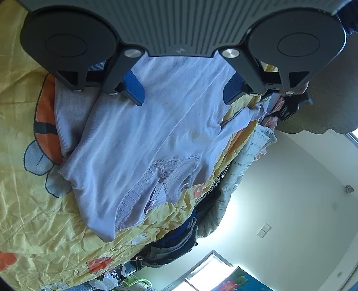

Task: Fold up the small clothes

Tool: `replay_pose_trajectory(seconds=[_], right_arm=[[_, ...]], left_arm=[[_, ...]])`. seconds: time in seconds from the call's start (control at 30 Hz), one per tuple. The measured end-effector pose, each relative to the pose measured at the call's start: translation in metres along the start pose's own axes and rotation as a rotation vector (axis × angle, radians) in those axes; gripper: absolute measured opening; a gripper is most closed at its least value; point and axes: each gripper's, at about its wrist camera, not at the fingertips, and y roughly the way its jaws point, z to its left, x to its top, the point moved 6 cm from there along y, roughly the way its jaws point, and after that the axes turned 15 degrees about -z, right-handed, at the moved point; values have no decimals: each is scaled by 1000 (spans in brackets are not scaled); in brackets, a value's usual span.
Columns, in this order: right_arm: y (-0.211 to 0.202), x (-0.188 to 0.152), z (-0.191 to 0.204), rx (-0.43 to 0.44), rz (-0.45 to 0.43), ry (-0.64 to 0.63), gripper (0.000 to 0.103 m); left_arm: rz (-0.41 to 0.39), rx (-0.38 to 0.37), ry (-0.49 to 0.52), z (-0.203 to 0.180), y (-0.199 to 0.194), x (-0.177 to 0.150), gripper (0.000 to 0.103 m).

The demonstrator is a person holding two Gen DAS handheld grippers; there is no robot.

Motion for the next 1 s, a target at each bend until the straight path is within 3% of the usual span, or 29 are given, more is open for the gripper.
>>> replay_pose_trajectory(seconds=[0.07,0.1,0.13,0.17,0.27,0.47,0.53,0.6,0.67,0.77,0.83,0.93,1.0], right_arm=[[0,0,0,2,1,-1,80],[0,0,1,3,0,-1,81],[0,0,1,5,-2,-3,81],[0,-1,1,8,-4,-5,81],[-1,-2,1,11,-8,-10,81],[-1,-1,1,12,-7,-7,81],[-1,-1,1,13,-6,-6,81],[-1,0,1,8,-4,4,82],[-1,2,0,2,-1,31,84],[1,6,-2,3,2,90,89],[1,8,-3,7,-2,131,91],[1,10,-7,8,3,190,92],[0,12,-9,7,15,232,92]], left_arm=[[-9,40,6,-1,9,2,66],[-14,47,10,-2,8,2,60],[-33,40,30,-3,3,2,37],[-48,24,67,-8,-1,1,24],[-75,-19,112,-18,-20,-1,10],[-129,-111,178,-48,-56,-1,3],[-122,-183,188,-70,-81,-10,2],[-82,-312,231,-102,-121,-36,2],[-10,-488,281,-130,-178,-78,2],[122,-750,416,-148,-264,-168,3],[360,-900,571,-144,-300,-245,5],[701,-908,783,-115,-324,-332,10],[755,-879,856,-99,-333,-347,10]])
